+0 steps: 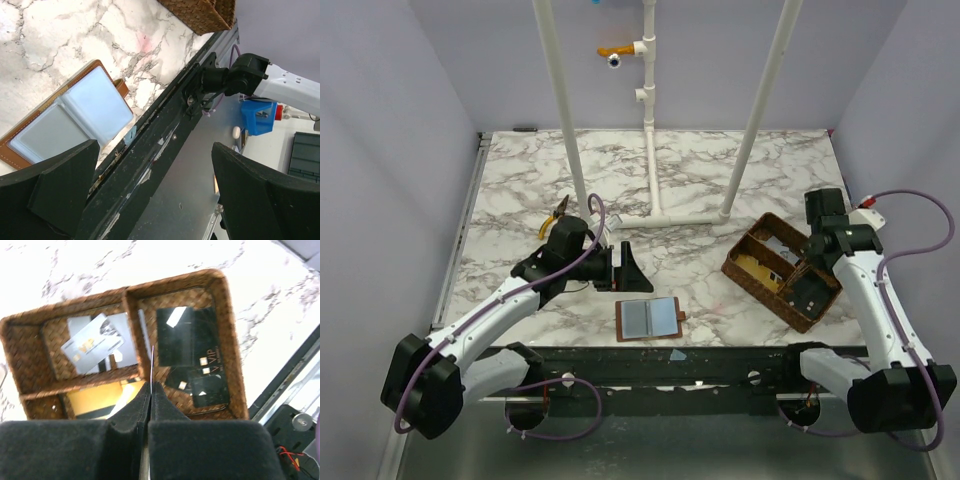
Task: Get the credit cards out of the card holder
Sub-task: Place the credit card in the storage box, then remove the credit card from the card holder.
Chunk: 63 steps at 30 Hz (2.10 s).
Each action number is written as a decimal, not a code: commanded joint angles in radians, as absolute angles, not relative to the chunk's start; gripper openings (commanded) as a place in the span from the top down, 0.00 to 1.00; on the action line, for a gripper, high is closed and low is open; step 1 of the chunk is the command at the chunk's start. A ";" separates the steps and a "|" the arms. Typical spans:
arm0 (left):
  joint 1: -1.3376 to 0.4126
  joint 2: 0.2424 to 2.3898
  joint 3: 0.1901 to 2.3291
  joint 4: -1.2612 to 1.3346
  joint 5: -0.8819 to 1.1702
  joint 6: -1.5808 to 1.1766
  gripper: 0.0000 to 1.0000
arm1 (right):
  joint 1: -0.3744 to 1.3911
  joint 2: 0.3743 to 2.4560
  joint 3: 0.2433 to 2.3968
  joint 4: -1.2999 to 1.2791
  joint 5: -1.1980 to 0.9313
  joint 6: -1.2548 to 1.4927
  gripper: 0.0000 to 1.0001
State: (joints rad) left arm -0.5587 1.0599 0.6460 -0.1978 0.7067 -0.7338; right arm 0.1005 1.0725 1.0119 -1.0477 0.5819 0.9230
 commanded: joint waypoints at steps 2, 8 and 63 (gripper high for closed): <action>-0.566 1.074 0.659 -0.163 0.753 -0.708 0.02 | -0.048 1.098 1.040 -1.059 0.558 0.796 0.99; -0.566 1.075 0.657 -0.161 0.755 -0.711 0.02 | -0.076 1.111 1.009 -1.050 0.565 0.794 0.99; -0.568 0.969 0.647 -0.337 0.505 -0.737 0.01 | 0.326 1.031 1.048 -0.891 0.285 0.890 0.00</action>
State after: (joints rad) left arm -0.5652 0.9932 0.6460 -0.2989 0.5900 -0.7189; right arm 0.1646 0.9985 1.0309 -0.9230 0.2089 0.7971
